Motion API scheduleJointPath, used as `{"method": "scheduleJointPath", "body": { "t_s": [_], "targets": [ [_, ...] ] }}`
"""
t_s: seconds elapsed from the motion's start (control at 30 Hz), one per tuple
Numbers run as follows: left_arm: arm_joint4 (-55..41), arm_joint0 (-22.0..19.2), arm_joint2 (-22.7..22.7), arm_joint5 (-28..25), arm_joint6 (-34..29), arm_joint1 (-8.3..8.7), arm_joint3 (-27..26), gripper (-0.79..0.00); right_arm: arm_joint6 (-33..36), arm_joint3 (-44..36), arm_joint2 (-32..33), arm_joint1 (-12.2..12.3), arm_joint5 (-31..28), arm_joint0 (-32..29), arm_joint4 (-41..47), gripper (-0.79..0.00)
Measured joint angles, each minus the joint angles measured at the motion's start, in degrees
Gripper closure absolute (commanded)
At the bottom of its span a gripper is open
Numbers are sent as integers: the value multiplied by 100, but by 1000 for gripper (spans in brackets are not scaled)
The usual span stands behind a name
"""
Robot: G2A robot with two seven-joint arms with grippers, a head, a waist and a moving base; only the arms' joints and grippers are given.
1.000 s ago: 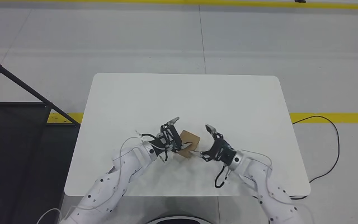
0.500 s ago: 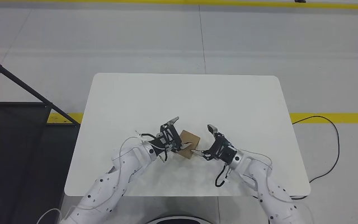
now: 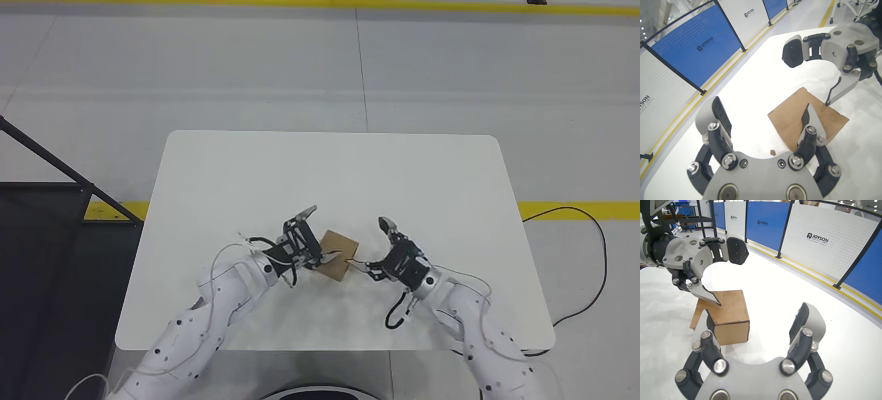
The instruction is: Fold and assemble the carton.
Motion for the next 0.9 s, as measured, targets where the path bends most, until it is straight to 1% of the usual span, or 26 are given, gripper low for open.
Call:
{"method": "scheduleJointPath", "body": {
  "t_s": [0.3,0.57,0.73,0.9],
  "targets": [
    [-33,256,-289,79,105,58,-247,-785,-15,246,-73,-48,157,147,108,-785],
    [-200,718,-684,207,299,131,-585,-785,58,418,-115,-68,92,231,157,-785],
    [-194,911,-824,206,326,163,-763,-785,96,385,-111,-71,95,235,161,-785],
    [-204,1009,-880,203,369,177,-830,-785,-56,224,-12,-53,229,131,107,-785]
  ]
}}
